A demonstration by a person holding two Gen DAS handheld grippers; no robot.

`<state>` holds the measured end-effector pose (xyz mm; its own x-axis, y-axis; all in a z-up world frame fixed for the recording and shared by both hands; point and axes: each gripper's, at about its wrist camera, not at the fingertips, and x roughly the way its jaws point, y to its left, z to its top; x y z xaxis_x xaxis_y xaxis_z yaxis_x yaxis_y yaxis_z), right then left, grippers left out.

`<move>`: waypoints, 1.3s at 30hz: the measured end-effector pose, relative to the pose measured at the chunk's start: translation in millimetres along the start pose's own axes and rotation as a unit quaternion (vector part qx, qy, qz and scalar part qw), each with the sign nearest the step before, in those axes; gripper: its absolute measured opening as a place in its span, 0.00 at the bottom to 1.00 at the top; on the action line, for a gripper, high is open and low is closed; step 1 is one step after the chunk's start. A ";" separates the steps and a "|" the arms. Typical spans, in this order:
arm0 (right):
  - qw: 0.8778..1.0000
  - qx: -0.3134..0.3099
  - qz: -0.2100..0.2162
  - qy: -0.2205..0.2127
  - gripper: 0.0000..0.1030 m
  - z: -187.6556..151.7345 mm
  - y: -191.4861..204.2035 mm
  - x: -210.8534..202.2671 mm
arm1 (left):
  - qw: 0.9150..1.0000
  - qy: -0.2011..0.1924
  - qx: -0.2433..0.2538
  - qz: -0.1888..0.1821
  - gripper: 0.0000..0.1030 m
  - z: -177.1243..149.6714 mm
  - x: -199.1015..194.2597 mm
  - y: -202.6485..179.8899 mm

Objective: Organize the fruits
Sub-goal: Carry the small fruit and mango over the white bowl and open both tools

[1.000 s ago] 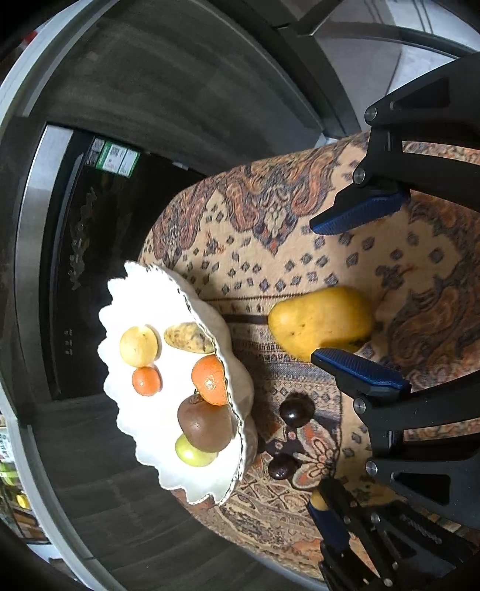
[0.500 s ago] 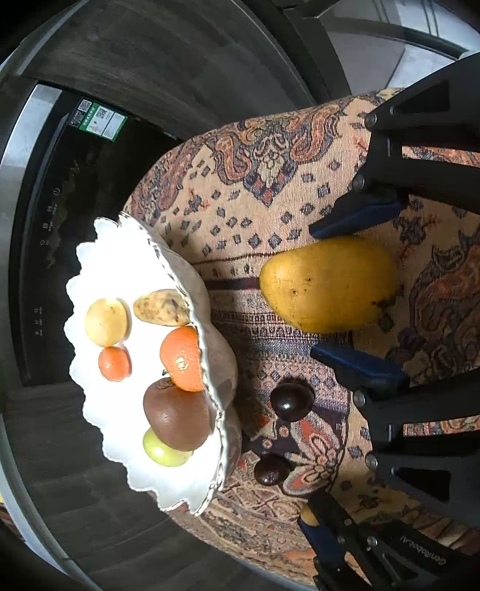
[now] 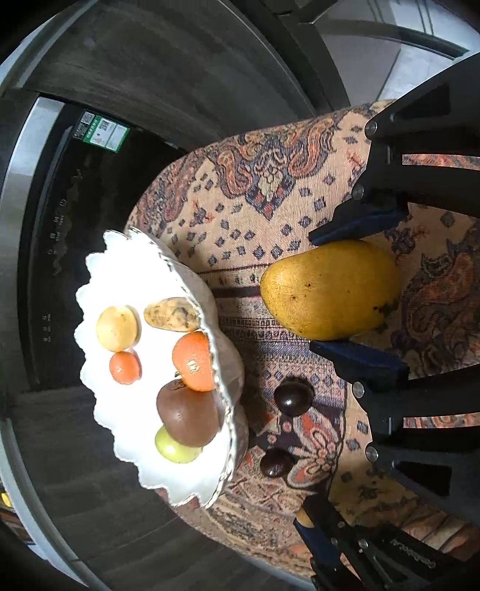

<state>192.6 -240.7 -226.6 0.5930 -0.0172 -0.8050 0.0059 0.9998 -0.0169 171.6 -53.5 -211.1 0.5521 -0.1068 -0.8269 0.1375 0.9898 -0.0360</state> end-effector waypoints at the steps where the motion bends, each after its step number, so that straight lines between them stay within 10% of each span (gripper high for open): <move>1: 1.000 0.002 0.001 -0.003 0.50 1.3 -0.8 -4.4 | 1.000 -0.002 0.001 -0.001 0.22 1.6 -2.6 -0.7; 22: 0.997 0.006 0.008 -0.083 0.50 58.5 -5.6 -72.8 | 0.998 -0.058 0.019 -0.019 0.22 71.4 -45.5 -4.7; 39: 0.997 0.029 0.011 -0.072 0.50 114.0 -8.9 -37.4 | 0.997 -0.063 0.039 -0.010 0.22 144.5 -3.0 0.8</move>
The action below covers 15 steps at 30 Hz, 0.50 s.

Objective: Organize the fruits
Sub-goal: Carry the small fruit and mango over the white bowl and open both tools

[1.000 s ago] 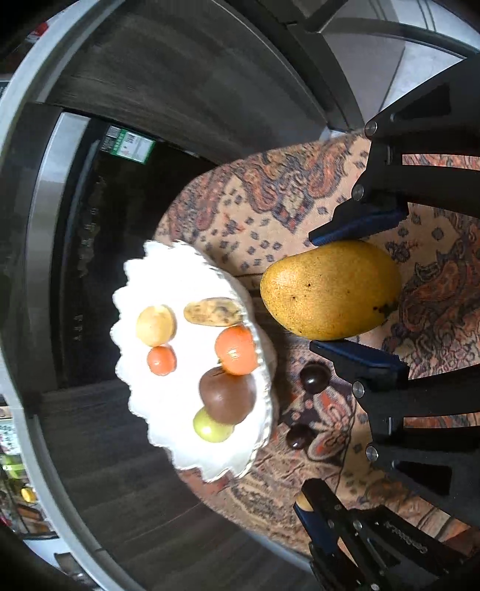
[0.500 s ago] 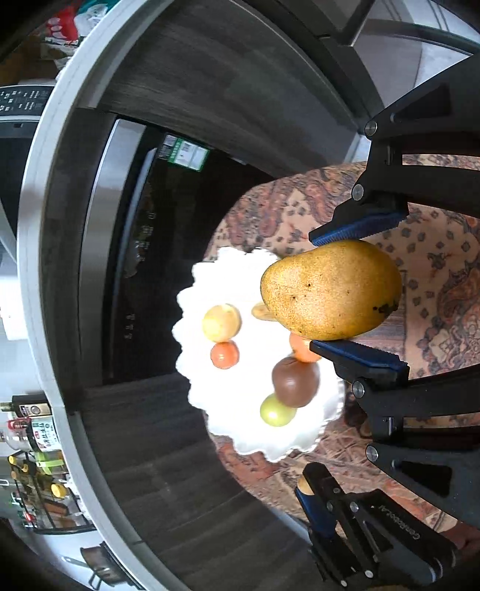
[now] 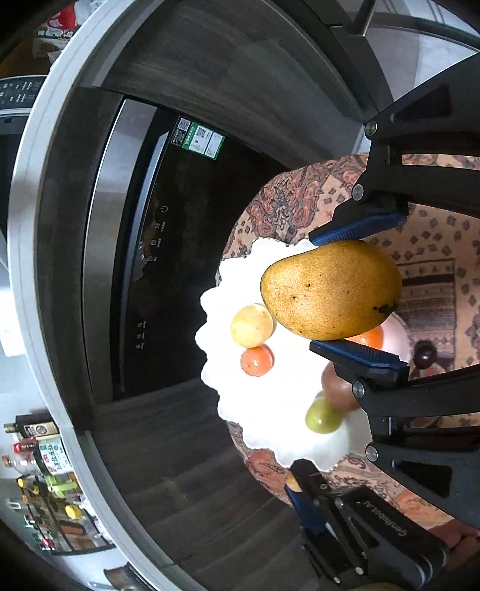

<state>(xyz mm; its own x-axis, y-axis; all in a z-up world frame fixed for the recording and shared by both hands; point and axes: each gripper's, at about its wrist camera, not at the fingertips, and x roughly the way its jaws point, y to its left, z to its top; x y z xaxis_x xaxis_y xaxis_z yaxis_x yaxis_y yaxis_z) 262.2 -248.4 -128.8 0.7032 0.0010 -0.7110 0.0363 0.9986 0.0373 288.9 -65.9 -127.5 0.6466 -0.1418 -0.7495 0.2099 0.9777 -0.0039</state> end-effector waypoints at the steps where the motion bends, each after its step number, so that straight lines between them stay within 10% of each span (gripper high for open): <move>1: 1.000 -0.003 -0.001 0.004 0.50 1.8 0.0 5.7 | 1.000 0.002 0.001 -0.001 0.22 2.3 5.3 0.7; 15: 0.999 -0.008 -0.001 0.049 0.50 11.1 3.6 68.8 | 0.999 0.040 0.004 -0.002 0.22 13.7 63.5 11.2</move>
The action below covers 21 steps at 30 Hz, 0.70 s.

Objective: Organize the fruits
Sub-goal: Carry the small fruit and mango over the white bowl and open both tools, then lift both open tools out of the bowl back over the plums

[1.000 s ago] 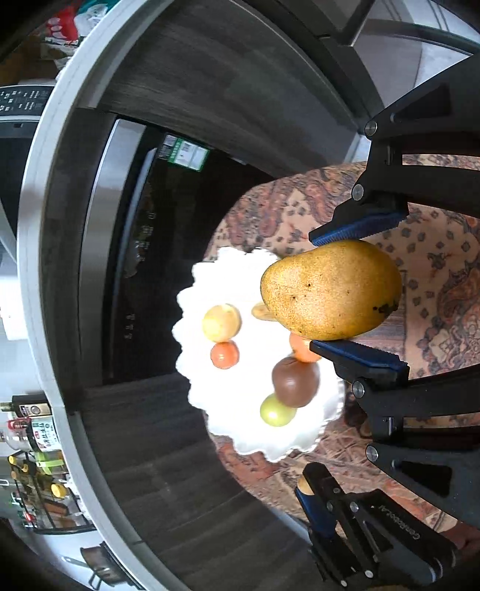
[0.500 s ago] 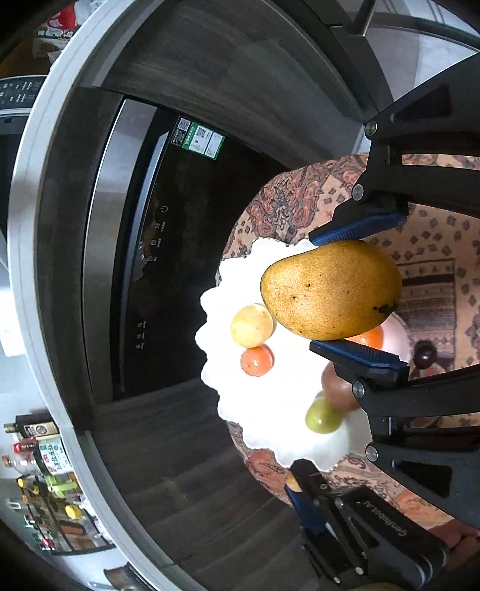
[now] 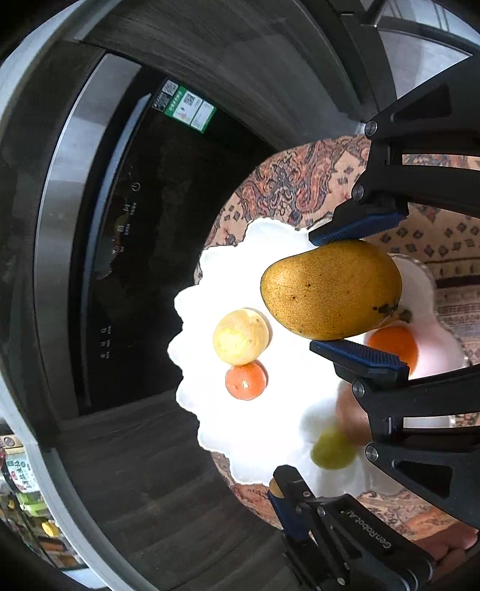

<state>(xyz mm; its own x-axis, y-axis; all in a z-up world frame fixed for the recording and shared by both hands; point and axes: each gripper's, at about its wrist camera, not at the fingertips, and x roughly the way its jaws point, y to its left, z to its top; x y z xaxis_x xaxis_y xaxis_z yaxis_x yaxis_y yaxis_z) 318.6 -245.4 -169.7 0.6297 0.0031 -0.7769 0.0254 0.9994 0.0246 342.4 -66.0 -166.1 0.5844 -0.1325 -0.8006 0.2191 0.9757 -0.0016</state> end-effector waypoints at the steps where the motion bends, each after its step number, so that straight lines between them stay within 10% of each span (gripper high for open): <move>1: 1.000 0.000 0.002 0.002 0.50 1.0 0.4 2.7 | 1.000 0.002 0.004 -0.001 0.22 0.5 2.0 -0.1; 7: 1.000 -0.002 0.013 0.024 0.51 3.7 2.1 14.9 | 1.000 0.001 0.006 0.009 0.56 1.5 4.9 2.6; 21: 0.999 -0.004 -0.036 -0.024 0.76 -1.3 3.2 -33.1 | 1.000 -0.012 0.004 0.028 0.82 -10.7 -33.4 4.8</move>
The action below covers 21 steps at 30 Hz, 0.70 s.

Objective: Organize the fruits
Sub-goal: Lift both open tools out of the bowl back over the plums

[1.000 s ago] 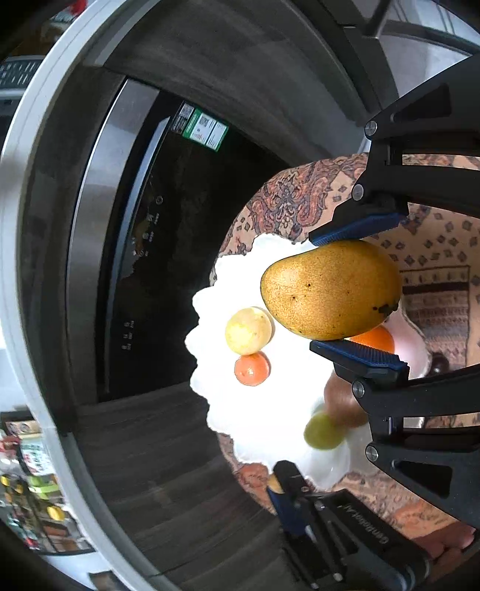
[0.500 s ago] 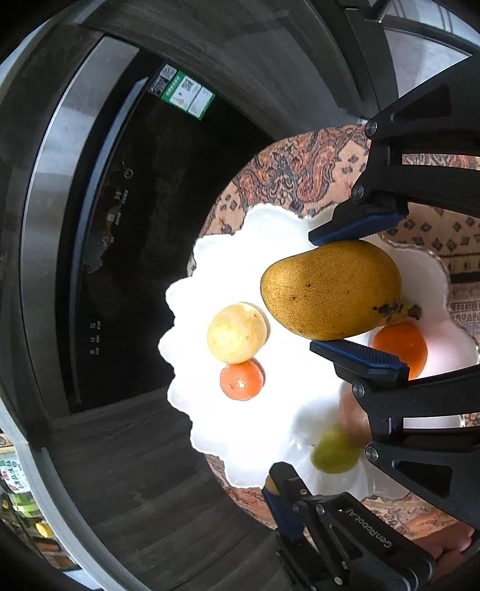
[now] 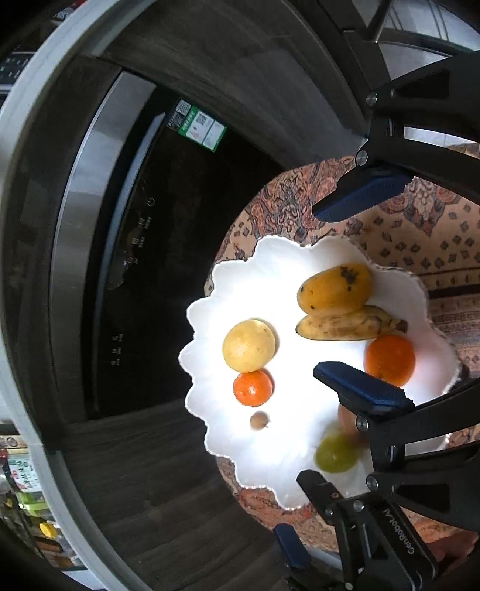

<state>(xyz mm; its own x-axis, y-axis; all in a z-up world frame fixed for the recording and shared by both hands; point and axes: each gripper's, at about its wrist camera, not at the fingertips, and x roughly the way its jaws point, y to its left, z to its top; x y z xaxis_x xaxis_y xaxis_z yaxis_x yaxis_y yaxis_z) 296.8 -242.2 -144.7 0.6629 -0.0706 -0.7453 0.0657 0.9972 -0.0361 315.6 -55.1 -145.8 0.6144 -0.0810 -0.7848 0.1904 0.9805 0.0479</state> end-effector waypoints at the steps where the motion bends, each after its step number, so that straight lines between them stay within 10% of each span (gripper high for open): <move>1: 1.000 0.001 -0.001 -0.003 0.76 -0.5 -0.8 -5.3 | 1.000 -0.005 -0.001 -0.002 0.82 -0.7 -7.6 -0.5; 21: 0.999 0.022 -0.001 -0.047 0.76 -27.1 -8.4 -89.8 | 1.000 -0.030 -0.003 0.003 0.83 -25.1 -87.6 -10.9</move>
<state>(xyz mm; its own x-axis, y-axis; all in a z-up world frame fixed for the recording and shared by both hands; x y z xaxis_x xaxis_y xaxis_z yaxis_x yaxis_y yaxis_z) 216.4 -243.5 -95.5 0.7301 -0.0762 -0.6791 0.0982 0.9952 -0.0061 240.4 -54.1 -93.1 0.6606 -0.0861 -0.7458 0.1829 0.9819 0.0486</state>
